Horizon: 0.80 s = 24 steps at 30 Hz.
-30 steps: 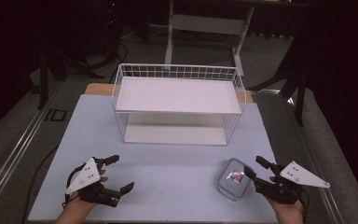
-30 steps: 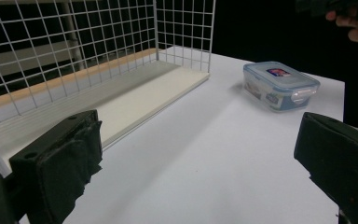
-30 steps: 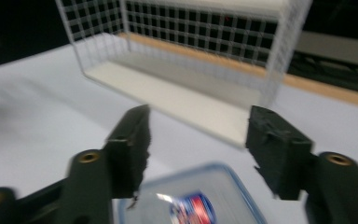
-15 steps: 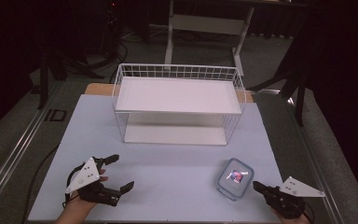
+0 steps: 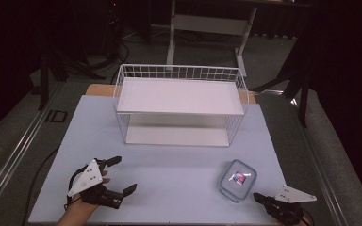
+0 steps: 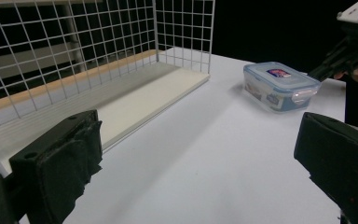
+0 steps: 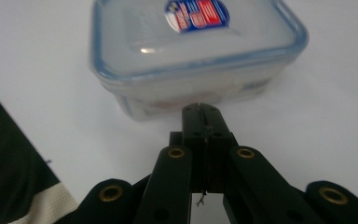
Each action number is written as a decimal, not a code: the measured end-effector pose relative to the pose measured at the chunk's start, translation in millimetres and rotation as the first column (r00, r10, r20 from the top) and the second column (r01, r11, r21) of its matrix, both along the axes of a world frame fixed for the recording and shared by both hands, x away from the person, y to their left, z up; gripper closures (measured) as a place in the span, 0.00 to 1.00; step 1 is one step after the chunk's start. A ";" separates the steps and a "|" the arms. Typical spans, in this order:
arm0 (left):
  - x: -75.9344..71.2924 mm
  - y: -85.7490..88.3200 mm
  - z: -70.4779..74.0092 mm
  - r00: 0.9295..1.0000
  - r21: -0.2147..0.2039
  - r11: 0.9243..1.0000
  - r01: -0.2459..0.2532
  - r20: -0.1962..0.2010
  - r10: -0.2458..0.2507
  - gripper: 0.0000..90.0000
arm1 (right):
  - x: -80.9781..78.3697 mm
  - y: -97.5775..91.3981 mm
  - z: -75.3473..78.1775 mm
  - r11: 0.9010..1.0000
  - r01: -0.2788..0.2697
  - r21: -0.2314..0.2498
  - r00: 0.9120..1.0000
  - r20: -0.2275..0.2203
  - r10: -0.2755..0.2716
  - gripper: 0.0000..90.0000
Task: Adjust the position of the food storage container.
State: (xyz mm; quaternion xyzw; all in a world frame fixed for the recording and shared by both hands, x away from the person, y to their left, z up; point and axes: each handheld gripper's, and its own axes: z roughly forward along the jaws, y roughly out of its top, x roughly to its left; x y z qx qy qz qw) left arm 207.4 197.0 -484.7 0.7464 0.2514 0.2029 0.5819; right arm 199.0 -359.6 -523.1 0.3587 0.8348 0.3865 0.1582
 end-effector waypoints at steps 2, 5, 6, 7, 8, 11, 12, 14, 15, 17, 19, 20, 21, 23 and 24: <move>0.1 0.2 -0.1 1.000 -0.001 1.000 0.001 -0.002 -0.001 0.02 | 2.5 0.9 -4.5 1.000 0.003 -0.011 1.000 -0.010 -0.003 1.00; 0.0 0.1 0.1 1.000 -0.001 1.000 0.002 0.001 -0.002 0.02 | 7.1 3.7 -8.0 1.000 -0.004 -0.005 1.000 -0.029 0.004 1.00; -0.1 0.0 0.1 1.000 -0.001 1.000 0.002 0.001 -0.002 0.02 | 8.6 5.2 -8.1 1.000 -0.010 -0.006 0.999 -0.032 0.009 1.00; -0.2 -0.1 0.1 1.000 0.001 1.000 0.002 0.001 -0.002 0.02 | 9.8 7.1 -7.9 1.000 -0.017 -0.006 0.999 -0.032 0.017 1.00; -0.2 -0.3 0.0 1.000 0.002 1.000 0.003 0.001 -0.003 0.02 | 11.0 9.2 -7.4 1.000 -0.027 -0.007 0.999 -0.030 0.027 1.00; 0.2 -0.2 0.0 1.000 0.000 1.000 0.002 -0.001 -0.002 0.02 | 15.5 15.4 -5.4 0.998 -0.056 -0.013 0.998 -0.023 0.056 1.00; 0.2 -0.3 0.0 1.000 0.000 1.000 0.002 0.000 -0.002 0.02 | 17.2 18.0 -4.4 0.997 -0.068 -0.021 0.997 -0.025 0.067 1.00; 0.0 -0.6 0.1 1.000 0.001 1.000 0.004 0.000 -0.004 0.02 | 20.9 23.3 -2.6 0.995 -0.091 -0.032 0.996 -0.020 0.091 1.00; -0.3 -0.8 0.2 1.000 0.001 1.000 0.005 0.003 -0.005 0.02 | 23.2 26.3 -1.7 0.994 -0.104 -0.036 0.994 -0.023 0.103 1.00; -0.5 -0.7 0.2 1.000 0.000 1.000 0.005 0.001 -0.005 0.02 | 27.7 33.4 -0.8 0.991 -0.129 -0.043 0.992 -0.021 0.128 1.00; -0.7 -0.6 0.3 1.000 0.001 1.000 0.004 0.003 -0.004 0.02 | 32.3 42.2 -1.6 0.987 -0.153 -0.049 0.988 -0.022 0.152 1.00; -0.8 -0.4 0.3 1.000 0.000 1.000 0.003 0.002 -0.003 0.02 | 34.5 46.7 -2.1 0.985 -0.162 -0.058 0.987 -0.021 0.161 1.00; -0.9 -0.1 0.4 1.000 -0.001 1.000 0.003 0.002 -0.003 0.02 | 36.8 50.4 -2.5 0.984 -0.172 -0.052 0.985 -0.025 0.171 1.00; -1.0 0.4 0.4 1.000 -0.001 1.000 0.001 0.002 -0.001 0.02 | 39.4 56.2 -3.0 0.980 -0.190 -0.059 0.982 -0.023 0.189 1.00; -1.0 0.4 0.4 1.000 -0.001 1.000 0.001 0.002 -0.001 0.02 | 39.2 57.3 -2.7 0.978 -0.198 -0.064 0.980 -0.020 0.197 1.00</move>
